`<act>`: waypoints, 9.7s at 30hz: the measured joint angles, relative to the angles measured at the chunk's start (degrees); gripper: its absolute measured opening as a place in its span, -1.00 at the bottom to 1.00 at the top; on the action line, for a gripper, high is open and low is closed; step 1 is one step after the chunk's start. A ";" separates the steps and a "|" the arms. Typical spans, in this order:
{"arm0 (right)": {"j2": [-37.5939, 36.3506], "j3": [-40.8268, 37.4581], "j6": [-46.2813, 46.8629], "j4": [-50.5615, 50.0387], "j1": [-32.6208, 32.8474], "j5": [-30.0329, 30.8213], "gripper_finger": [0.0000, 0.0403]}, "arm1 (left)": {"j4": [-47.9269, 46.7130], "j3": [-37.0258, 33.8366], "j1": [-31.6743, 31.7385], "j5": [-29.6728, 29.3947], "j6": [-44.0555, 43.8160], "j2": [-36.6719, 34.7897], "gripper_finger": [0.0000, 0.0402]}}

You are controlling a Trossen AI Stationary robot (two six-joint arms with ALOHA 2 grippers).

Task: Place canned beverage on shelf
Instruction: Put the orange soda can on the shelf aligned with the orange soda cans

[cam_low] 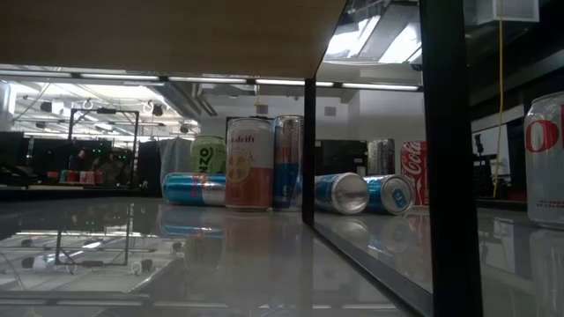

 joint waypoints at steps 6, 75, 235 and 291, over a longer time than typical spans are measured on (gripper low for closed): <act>2.65 0.00 6.64 4.96 -1.19 -12.04 0.96 | -5.77 0.00 -7.65 -5.79 -7.64 0.14 0.52; 13.33 -0.02 15.88 29.72 -5.14 -24.38 0.96 | -25.01 0.09 -31.10 -9.22 -31.54 11.78 0.52; 51.00 52.92 32.59 9.20 -2.34 -36.88 0.96 | -10.64 9.27 -24.49 -24.98 -20.02 6.56 0.70; 37.33 52.97 29.34 -36.67 1.55 -26.92 0.96 | 25.55 11.70 -7.94 -4.24 -9.18 17.00 0.70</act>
